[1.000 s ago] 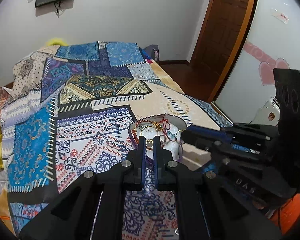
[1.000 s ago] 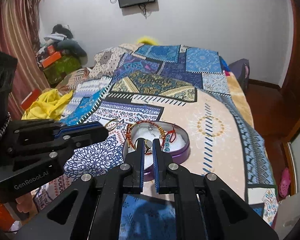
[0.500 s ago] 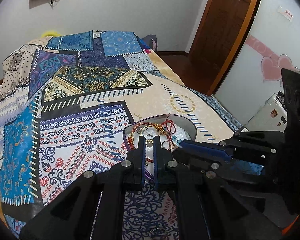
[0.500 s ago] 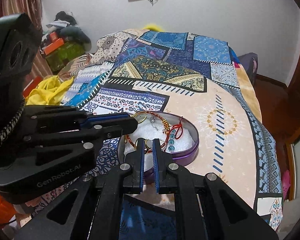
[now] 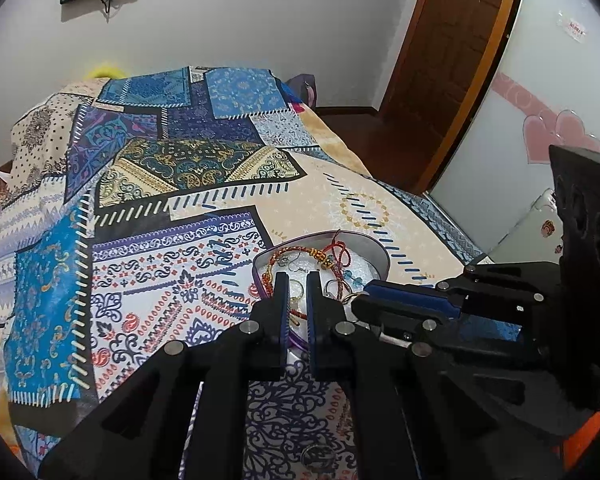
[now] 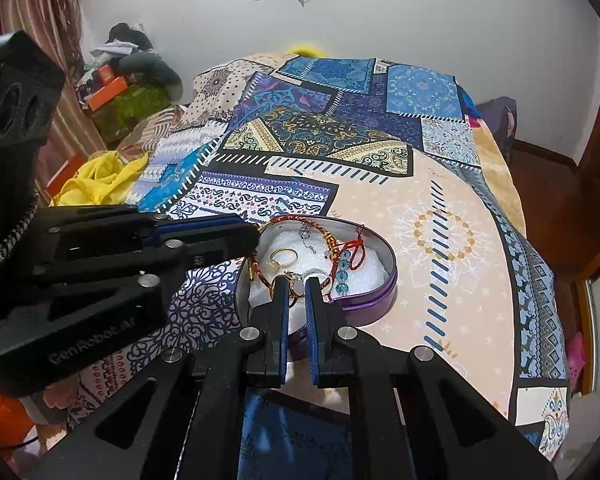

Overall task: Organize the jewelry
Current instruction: 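Carry the gold ring into the purple tin and open the right gripper, then lift the right gripper out of the tin toward the last ring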

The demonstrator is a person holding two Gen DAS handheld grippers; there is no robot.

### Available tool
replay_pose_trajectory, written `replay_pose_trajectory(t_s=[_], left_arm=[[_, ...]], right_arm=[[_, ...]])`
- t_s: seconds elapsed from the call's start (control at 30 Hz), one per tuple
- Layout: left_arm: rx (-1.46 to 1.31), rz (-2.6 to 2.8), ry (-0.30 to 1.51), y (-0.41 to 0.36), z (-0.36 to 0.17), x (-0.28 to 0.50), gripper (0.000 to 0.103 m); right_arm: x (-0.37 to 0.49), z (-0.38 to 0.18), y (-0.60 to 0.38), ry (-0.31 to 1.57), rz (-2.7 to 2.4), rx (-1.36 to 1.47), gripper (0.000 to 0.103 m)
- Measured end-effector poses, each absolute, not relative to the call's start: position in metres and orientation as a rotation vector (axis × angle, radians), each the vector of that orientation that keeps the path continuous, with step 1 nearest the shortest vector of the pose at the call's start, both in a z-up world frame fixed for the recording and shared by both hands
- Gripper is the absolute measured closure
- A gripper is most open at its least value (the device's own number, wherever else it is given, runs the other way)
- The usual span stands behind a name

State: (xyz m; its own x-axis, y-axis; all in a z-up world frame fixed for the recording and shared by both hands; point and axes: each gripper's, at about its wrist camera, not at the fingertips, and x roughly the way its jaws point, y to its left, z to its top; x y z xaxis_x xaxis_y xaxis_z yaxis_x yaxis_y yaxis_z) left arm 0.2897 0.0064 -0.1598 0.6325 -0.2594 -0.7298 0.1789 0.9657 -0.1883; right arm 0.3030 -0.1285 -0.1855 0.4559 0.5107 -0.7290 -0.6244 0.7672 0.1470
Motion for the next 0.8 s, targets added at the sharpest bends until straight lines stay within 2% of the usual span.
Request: replay_pose_trajectory(t_s=[0.17, 0.33, 0.57, 0.73, 0.8], left_arm=[[-0.091, -0.240, 0.829, 0.009, -0.147, 0.276, 0.096], [-0.085, -0.223, 0.811, 0.016, -0.136, 0.262, 0.094], [-0.060, -0.192, 0.799, 0.024, -0.124, 0.237, 0.093], [-0.060, -0.180, 0.796, 0.027, -0.123, 0.219, 0.077], [-0.062, -0.174, 0.804, 0.028, -0.125, 0.211, 0.072]], right_arm=[[0.297, -0.180, -0.129, 0.833, 0.696, -0.163, 0.095], [0.292, -0.173, -0.130, 0.822, 0.687, -0.170, 0.090], [0.279, -0.159, -0.137, 0.792, 0.672, -0.164, 0.090], [0.266, -0.153, -0.141, 0.783, 0.671, -0.176, 0.087], [0.261, -0.154, -0.142, 0.786, 0.669, -0.182, 0.079]])
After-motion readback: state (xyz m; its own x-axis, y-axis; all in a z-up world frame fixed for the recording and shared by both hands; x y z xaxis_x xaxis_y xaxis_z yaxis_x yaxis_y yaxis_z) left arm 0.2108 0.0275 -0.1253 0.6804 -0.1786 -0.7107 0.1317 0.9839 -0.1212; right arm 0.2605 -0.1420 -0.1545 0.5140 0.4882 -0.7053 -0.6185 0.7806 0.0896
